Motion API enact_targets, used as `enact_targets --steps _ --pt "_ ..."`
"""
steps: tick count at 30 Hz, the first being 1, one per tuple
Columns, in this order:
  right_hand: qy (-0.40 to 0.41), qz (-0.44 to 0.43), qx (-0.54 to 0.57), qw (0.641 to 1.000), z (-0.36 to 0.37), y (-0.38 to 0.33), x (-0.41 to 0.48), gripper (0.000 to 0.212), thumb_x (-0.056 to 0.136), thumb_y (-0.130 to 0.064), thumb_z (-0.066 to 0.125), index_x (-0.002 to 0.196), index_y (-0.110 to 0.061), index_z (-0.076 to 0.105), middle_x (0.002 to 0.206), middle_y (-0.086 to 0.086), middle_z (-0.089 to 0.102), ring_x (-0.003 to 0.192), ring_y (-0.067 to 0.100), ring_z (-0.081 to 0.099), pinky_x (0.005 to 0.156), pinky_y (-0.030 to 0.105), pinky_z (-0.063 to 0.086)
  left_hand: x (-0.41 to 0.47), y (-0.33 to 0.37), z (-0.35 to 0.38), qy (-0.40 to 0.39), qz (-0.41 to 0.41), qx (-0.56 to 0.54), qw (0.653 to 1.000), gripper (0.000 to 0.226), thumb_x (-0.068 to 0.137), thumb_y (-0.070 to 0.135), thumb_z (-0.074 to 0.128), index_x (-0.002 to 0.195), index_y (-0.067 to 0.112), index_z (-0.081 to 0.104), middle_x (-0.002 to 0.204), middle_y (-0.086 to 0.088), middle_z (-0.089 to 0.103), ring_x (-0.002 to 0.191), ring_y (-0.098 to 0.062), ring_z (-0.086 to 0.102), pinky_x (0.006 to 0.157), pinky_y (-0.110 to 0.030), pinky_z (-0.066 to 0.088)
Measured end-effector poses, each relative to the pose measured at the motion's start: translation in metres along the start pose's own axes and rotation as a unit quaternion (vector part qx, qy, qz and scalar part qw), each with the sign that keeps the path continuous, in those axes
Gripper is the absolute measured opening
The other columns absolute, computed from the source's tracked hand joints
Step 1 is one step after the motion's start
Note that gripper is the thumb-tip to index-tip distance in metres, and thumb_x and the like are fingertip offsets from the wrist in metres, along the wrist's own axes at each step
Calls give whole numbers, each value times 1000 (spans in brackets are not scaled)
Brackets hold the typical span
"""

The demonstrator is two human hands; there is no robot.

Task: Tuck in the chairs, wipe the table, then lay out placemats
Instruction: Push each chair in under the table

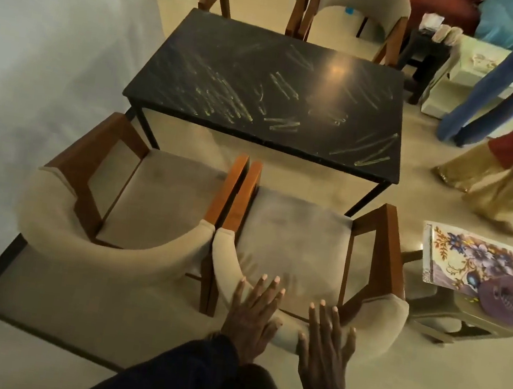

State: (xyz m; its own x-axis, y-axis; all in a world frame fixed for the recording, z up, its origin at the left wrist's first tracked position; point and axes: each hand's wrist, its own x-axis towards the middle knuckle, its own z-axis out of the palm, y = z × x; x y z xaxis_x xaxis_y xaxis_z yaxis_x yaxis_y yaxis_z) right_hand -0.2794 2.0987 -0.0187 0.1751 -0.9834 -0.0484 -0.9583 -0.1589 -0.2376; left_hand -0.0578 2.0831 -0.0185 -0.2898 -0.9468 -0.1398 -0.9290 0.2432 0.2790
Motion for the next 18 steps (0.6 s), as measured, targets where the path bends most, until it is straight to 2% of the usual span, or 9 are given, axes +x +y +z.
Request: enact_targets --steps 2,6,10,15,18 --pt "-8 -6 12 1000 -5 -4 0 63 107 -42 38 164 -15 41 174 10 30 163 34 21 127 71 11 -2 2 2 15 2 -18 1000 70 105 50 42 168 27 25 179 0 8 164 -27 13 124 -65 13" --pt "-28 -44 24 998 -7 7 0 66 109 -47 32 168 -19 30 178 6 18 166 29 9 127 71 12 -1 8 8 28 -35 -17 999 63 109 46 39 168 27 26 179 0 9 164 -26 14 125 -67 23" --pt "-48 -78 11 996 -6 23 1 67 110 -51 29 170 -22 24 179 6 12 166 27 4 128 71 11 -4 19 17 45 -78 -22 996 64 109 43 36 169 29 22 179 1 4 165 -26 5 127 -66 18" --pt "-40 -89 -8 995 -2 32 -1 67 107 -51 39 168 -24 31 178 7 17 165 31 11 126 72 13 -2 33 14 54 -100 -14 993 63 108 44 37 168 28 25 179 -1 10 164 -28 13 125 -68 24" --pt "-32 -90 1 995 0 31 2 67 106 -51 39 168 -24 33 178 9 20 164 35 15 127 72 9 0 34 11 66 -97 -26 993 61 108 43 36 167 29 27 178 -2 14 164 -29 15 125 -68 23"
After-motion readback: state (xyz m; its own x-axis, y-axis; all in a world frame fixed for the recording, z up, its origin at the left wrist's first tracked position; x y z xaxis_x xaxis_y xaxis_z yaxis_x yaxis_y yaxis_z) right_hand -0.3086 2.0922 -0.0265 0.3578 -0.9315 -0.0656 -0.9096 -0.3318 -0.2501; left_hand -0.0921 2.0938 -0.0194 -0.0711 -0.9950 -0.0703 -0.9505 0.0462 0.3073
